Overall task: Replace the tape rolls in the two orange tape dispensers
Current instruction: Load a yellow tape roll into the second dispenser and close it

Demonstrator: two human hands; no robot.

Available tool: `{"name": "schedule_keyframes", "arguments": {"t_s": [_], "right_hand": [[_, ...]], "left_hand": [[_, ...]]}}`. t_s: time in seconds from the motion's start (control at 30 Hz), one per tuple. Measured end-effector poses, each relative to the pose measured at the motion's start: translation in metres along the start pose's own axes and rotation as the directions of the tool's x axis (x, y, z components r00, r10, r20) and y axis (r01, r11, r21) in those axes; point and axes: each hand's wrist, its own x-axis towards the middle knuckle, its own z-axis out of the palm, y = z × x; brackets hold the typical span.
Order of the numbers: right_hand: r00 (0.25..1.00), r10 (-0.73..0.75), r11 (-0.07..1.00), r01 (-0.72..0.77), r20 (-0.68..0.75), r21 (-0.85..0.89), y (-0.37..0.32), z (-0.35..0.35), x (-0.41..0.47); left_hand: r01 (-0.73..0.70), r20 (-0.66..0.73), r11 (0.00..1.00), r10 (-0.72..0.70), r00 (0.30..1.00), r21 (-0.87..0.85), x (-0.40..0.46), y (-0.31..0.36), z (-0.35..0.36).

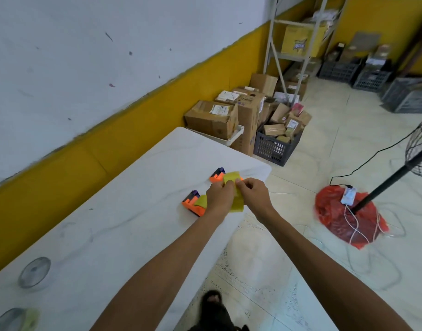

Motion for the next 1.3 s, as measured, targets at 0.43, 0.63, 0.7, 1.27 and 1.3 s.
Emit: {"name": "schedule_keyframes", "arguments": {"t_s": [0.43, 0.63, 0.7, 1.27, 1.3], "right_hand": [[0.993, 0.049, 0.991, -0.035, 0.104, -0.13, 0.011, -0.006, 0.147], [0.985, 0.11, 0.978, -0.083, 0.134, -0.192, 0.011, -0.001, 0.213], [0.982, 0.107, 0.975, -0.073, 0.156, -0.212, 0.007, 0.001, 0.232], [0.851, 0.061, 0.915, 0.161, 0.521, -0.37, 0.024, 0.031, 0.318], [0.831, 0.062, 0.911, 0.18, 0.553, -0.372, 0.026, 0.031, 0.323]], "left_hand": [[0.053, -0.073, 0.997, -0.058, 0.996, -0.061, 0.131, 0.026, 0.065], [0.085, -0.132, 0.996, -0.088, 0.987, -0.031, 0.18, 0.043, 0.084], [0.092, -0.146, 0.994, -0.1, 0.984, -0.064, 0.193, 0.049, 0.09], [0.315, -0.324, 0.907, -0.398, 0.858, -0.279, 0.252, 0.037, 0.117], [0.324, -0.347, 0.9, -0.415, 0.841, -0.292, 0.252, 0.038, 0.121]]}}
